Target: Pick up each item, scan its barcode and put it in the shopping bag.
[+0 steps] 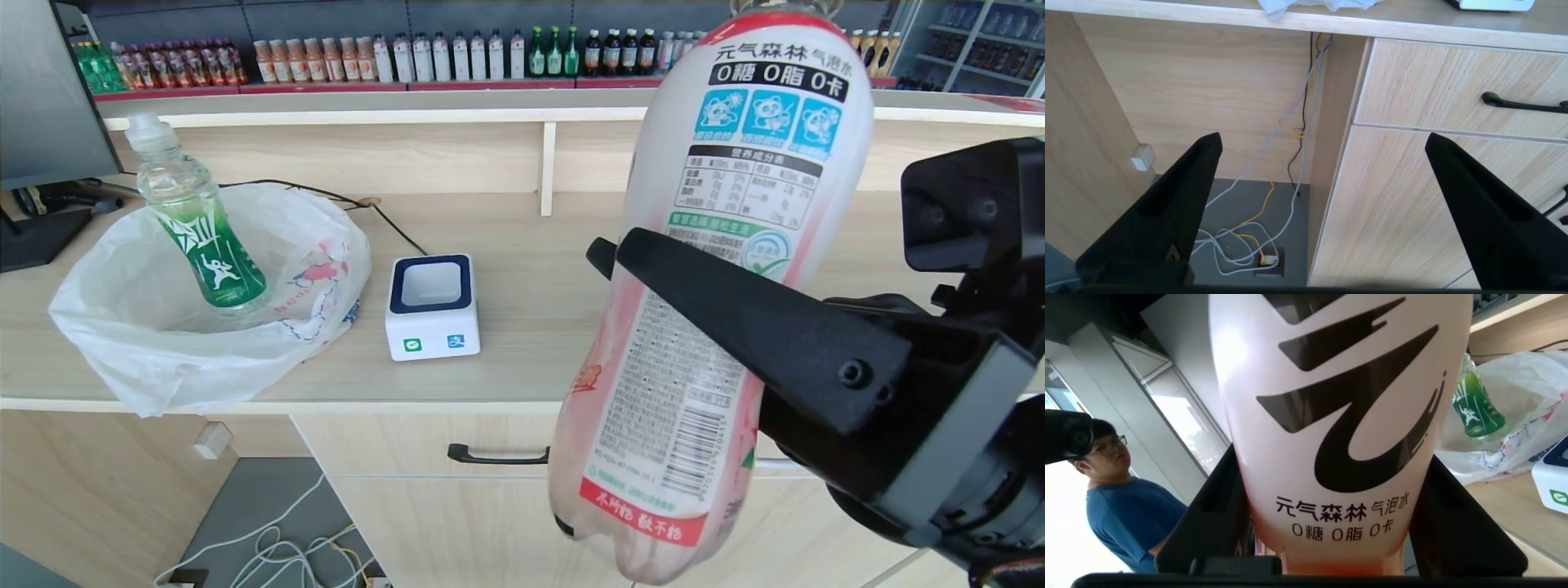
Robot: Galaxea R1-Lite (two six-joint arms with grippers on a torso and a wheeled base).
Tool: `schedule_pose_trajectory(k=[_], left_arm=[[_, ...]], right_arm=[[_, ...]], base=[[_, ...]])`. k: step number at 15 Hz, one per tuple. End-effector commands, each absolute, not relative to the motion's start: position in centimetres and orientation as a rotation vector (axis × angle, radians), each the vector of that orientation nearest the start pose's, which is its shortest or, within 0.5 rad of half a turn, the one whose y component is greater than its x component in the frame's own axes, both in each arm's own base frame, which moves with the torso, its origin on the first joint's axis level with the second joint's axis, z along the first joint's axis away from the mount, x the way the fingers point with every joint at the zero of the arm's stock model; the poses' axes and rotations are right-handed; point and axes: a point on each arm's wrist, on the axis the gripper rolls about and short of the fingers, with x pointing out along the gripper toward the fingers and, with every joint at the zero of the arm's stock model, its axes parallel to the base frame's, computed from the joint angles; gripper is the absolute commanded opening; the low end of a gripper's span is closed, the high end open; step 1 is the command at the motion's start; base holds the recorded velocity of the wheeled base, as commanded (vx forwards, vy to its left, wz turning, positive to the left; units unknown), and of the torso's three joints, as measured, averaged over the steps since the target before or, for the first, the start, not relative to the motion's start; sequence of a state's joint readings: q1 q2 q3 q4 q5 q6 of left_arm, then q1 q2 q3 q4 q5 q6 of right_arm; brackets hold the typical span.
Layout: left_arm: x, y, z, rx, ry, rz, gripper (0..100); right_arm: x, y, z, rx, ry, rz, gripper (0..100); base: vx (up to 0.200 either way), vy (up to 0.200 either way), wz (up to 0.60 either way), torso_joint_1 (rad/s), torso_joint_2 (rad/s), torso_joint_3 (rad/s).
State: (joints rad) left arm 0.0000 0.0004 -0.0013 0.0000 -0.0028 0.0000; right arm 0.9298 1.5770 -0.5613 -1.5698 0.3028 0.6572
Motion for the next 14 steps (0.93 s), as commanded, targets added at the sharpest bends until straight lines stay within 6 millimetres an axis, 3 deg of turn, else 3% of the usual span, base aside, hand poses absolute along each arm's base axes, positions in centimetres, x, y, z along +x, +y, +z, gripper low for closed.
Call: schedule_pose_trajectory(k=[1,7,11,14], left_arm=[[-2.3,0.0,7.6,0.000,-0.002,-0.003,100],[-2.3,0.0,7.6,0.000,-0.002,-0.003,100],[-2.3,0.0,7.6,0.000,-0.002,-0.003,100],[-2.3,0.0,7.6,0.000,-0.002,-0.003,100]], right_arm=[[14.1,20.0,24.3,0.734,-0.140,1.350,0],[15.2,20.1,22.6,0.572,-0.188,1.271,0],[16.7,19.1,20.5,0.433,-0.191,1.174,0],[18.7,17.2,19.5,0.279,-0.240,1.040,0]], base=[[0.000,0.000,0.00,0.000,0.00,0.000],[0.000,0.000,0.00,0.000,0.00,0.000],[0.000,0.000,0.00,0.000,0.00,0.000],[0.000,0.000,0.00,0.000,0.00,0.000]])
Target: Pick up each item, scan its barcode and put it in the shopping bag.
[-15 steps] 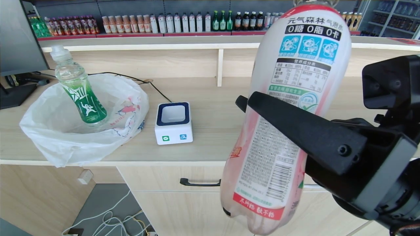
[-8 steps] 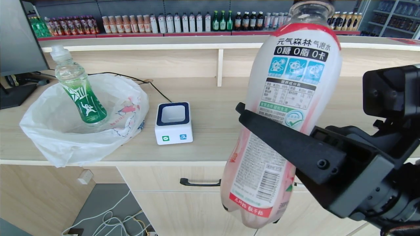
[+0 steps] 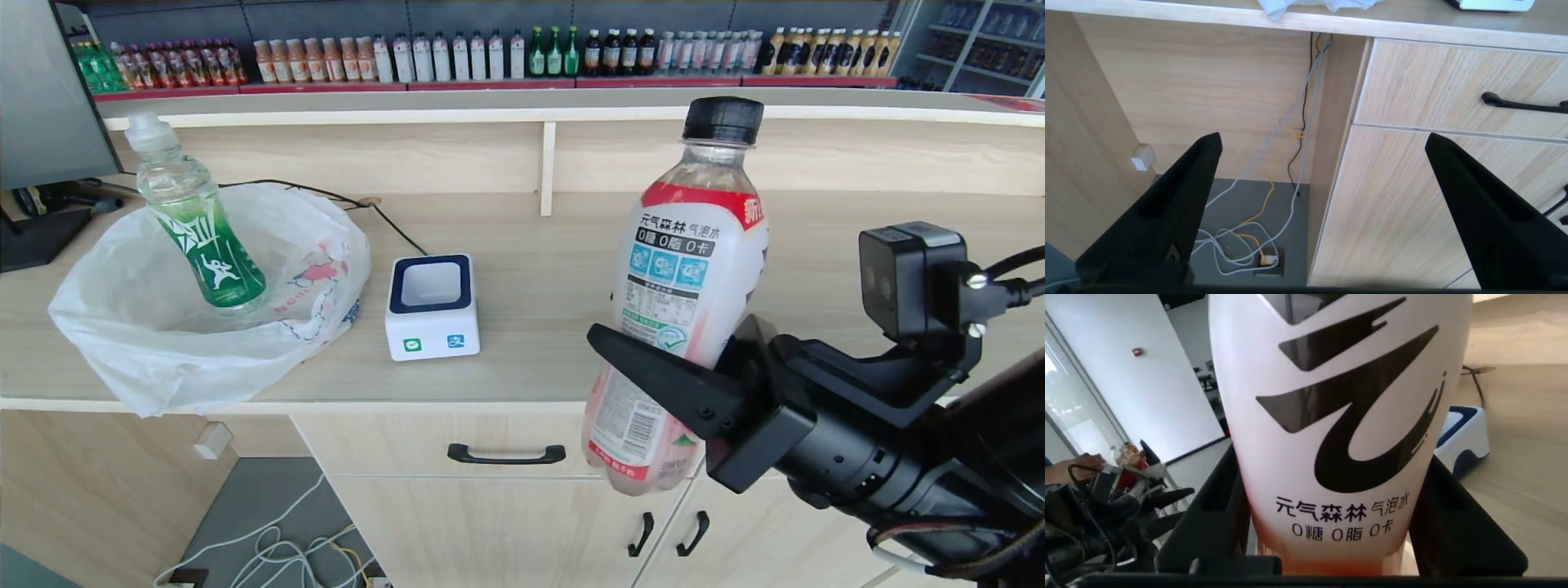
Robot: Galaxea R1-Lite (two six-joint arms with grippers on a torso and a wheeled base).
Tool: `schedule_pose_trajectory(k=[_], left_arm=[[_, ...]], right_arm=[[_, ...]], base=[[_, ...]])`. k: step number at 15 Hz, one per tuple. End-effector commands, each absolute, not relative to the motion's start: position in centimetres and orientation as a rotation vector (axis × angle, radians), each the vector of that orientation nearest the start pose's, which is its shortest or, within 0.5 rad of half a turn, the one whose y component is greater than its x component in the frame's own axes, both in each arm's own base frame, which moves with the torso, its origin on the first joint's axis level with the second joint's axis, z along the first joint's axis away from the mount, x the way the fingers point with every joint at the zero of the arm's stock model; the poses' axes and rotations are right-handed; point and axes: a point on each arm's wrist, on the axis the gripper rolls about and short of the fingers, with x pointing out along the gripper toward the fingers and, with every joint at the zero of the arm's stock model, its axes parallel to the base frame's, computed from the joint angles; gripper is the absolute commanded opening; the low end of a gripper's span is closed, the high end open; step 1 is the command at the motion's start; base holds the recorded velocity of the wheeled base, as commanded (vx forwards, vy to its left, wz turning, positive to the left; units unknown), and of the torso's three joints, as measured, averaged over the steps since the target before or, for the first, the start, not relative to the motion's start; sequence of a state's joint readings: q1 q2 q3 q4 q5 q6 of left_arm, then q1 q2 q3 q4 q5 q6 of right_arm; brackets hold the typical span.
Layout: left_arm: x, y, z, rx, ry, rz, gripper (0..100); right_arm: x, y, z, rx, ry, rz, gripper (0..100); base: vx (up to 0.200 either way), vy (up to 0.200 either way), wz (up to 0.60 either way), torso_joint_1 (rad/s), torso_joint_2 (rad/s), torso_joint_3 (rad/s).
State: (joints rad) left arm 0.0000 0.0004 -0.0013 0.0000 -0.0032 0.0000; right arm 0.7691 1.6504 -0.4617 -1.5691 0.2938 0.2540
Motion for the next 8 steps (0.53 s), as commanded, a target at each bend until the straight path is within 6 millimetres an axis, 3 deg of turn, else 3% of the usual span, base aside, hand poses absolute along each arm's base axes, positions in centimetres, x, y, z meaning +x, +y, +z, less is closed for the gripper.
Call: schedule_pose_trajectory(k=[1,3,8], left_arm=[[-2.3,0.0,7.6,0.000,-0.002,-0.003,100],[-2.3,0.0,7.6,0.003,0.000,-0.005,100],[-2.3,0.0,7.6,0.002,0.000,-0.005,100]], right_arm=[[19.0,16.3,19.0,0.227,-0.248,0.994,0],[19.0,14.7,18.0,0.167,-0.234,0.853,0],[19.1,12.3,19.2,0.109,-0.315,0.552,0]], base=[[0.000,0.000,0.00,0.000,0.00,0.000],[0.000,0.000,0.00,0.000,0.00,0.000],[0.000,0.000,0.00,0.000,0.00,0.000]])
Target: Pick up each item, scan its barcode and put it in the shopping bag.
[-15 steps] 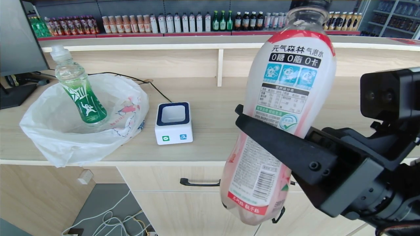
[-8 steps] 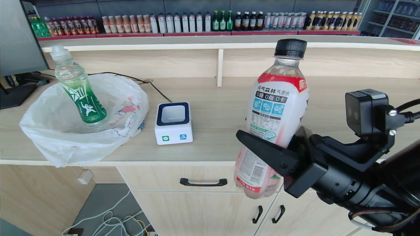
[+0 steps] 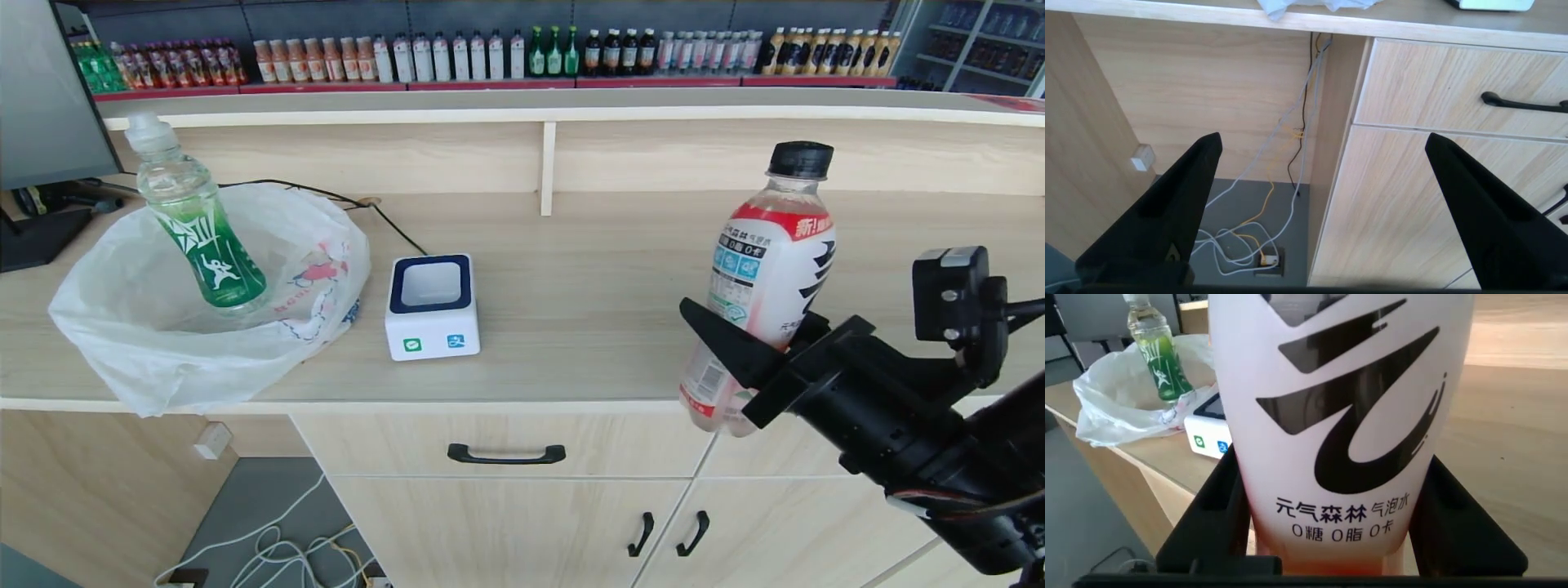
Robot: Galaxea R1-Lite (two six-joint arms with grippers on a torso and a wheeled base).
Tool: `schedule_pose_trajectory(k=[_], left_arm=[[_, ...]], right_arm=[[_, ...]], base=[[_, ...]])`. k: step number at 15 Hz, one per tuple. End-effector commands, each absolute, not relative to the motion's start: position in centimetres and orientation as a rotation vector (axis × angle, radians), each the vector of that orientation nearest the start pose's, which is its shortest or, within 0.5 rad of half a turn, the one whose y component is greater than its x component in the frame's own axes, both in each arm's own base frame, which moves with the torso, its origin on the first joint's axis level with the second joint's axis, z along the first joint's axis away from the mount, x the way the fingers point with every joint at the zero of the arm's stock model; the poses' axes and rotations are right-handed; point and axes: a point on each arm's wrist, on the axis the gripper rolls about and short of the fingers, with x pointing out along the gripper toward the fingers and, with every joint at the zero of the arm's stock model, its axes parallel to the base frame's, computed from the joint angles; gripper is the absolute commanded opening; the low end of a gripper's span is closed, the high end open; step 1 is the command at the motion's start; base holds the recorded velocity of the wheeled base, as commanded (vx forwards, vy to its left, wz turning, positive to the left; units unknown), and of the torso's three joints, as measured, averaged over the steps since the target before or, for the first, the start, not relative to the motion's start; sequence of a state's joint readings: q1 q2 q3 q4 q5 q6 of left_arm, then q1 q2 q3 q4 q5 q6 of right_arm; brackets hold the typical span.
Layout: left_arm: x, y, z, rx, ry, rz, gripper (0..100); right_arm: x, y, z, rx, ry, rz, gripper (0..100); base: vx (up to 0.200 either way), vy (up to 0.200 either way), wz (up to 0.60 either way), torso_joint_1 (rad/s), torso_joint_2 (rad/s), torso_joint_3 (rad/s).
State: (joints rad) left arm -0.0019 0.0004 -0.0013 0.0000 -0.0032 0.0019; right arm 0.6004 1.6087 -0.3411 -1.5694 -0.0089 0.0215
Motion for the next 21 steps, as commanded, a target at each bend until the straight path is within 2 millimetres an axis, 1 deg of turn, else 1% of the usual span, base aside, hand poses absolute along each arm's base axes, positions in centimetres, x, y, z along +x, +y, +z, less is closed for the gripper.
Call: schedule_pose_trajectory(k=[1,2,3,5,6,9,18,21], left_arm=[[-2.3,0.0,7.6,0.003,0.000,-0.005,100],[-2.3,0.0,7.6,0.002,0.002,-0.005,100],[-2.3,0.0,7.6,0.003,0.000,-0.005,100],[-2.3,0.0,7.6,0.003,0.002,-0.005,100],[-2.3,0.0,7.6,0.002,0.000,-0.005,100],[-2.3,0.0,7.6,0.002,0.000,-0.005,100],[-2.3,0.0,7.6,-0.003,0.000,-0.003,100],[-2.3,0.0,7.6,-0.003,0.000,-0.003,100]], right_arm=[[19.2,12.1,19.2,0.107,-0.317,0.534,0],[19.7,11.4,19.6,0.105,-0.335,0.497,0],[20.1,10.8,19.6,0.096,-0.335,0.466,0],[20.1,10.2,19.3,0.066,-0.330,0.433,0],[19.9,9.2,19.6,0.054,-0.345,0.398,0],[20.6,6.7,20.3,0.066,-0.371,0.285,0],[20.9,6.7,20.5,0.072,-0.383,0.286,0],[21.1,6.7,21.4,0.074,-0.418,0.277,0]], base=[[0.000,0.000,0.00,0.000,0.00,0.000],[0.000,0.000,0.00,0.000,0.00,0.000],[0.000,0.000,0.00,0.000,0.00,0.000],[0.000,0.000,0.00,0.000,0.00,0.000],[0.000,0.000,0.00,0.000,0.00,0.000],[0.000,0.000,0.00,0.000,0.00,0.000],[0.000,0.200,0.00,0.006,0.00,0.003],[0.000,0.200,0.00,0.001,0.00,0.007]])
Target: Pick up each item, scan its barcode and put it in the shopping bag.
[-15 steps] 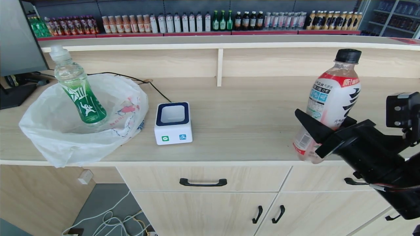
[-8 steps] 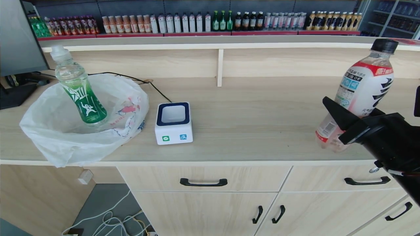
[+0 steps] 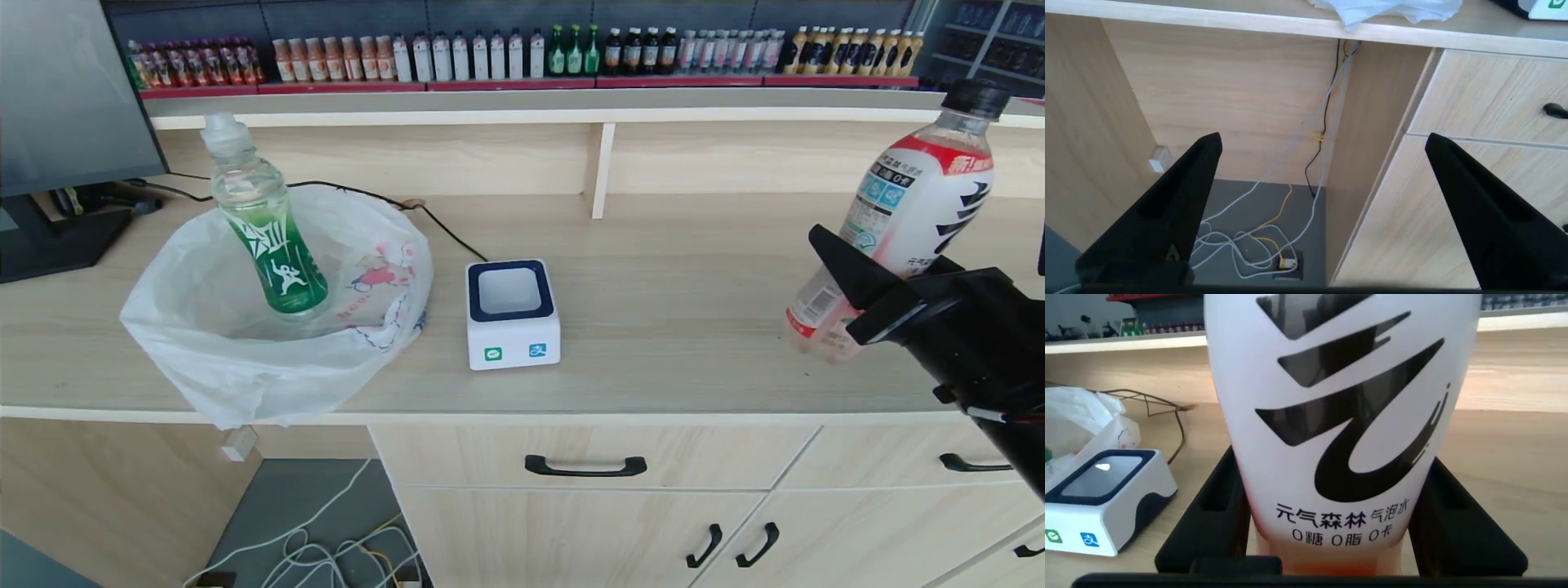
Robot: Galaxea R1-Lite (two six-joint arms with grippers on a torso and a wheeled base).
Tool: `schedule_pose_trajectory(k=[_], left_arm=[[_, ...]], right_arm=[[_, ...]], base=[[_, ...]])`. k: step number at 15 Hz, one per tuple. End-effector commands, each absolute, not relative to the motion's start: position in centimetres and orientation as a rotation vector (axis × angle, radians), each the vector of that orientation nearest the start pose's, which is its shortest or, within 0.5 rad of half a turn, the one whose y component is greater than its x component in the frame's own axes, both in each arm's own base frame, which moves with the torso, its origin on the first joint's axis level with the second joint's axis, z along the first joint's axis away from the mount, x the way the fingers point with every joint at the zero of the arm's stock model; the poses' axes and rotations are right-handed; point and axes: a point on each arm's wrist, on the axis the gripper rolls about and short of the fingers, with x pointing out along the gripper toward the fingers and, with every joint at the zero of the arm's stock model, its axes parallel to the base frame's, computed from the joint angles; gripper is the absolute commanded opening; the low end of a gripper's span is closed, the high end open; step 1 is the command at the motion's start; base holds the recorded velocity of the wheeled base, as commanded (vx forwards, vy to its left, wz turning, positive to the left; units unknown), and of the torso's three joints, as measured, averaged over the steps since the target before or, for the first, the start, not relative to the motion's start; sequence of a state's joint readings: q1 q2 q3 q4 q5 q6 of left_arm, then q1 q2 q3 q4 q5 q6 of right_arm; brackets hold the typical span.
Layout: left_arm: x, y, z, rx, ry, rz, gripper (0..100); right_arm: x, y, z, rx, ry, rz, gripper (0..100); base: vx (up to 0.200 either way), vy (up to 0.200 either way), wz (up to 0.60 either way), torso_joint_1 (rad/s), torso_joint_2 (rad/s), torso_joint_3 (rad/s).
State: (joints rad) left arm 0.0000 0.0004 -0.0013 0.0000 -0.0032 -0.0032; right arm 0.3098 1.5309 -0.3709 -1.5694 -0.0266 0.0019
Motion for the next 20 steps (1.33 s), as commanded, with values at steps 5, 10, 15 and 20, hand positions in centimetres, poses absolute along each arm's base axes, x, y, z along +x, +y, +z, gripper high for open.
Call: schedule_pose_trajectory(k=[5,10,15,20], left_arm=[[-2.3,0.0,7.6,-0.003,0.000,-0.003,100],[-2.3,0.0,7.6,-0.003,0.000,-0.003,100],[-2.3,0.0,7.6,0.011,-0.002,-0.006,100],[-2.3,0.0,7.6,0.009,-0.002,-0.006,100]], right_arm=[[21.0,5.6,21.8,0.051,-0.440,0.225,0],[21.0,5.5,22.0,0.054,-0.448,0.221,0],[20.7,5.3,21.8,0.036,-0.443,0.214,0],[22.0,4.3,21.8,0.003,-0.442,0.170,0]], base=[[0.000,0.200,0.00,0.003,0.00,0.002],[0.000,0.200,0.00,0.004,0.00,0.001],[0.000,0.080,0.00,0.000,0.00,0.002],[0.000,0.000,0.00,0.000,0.00,0.000]])
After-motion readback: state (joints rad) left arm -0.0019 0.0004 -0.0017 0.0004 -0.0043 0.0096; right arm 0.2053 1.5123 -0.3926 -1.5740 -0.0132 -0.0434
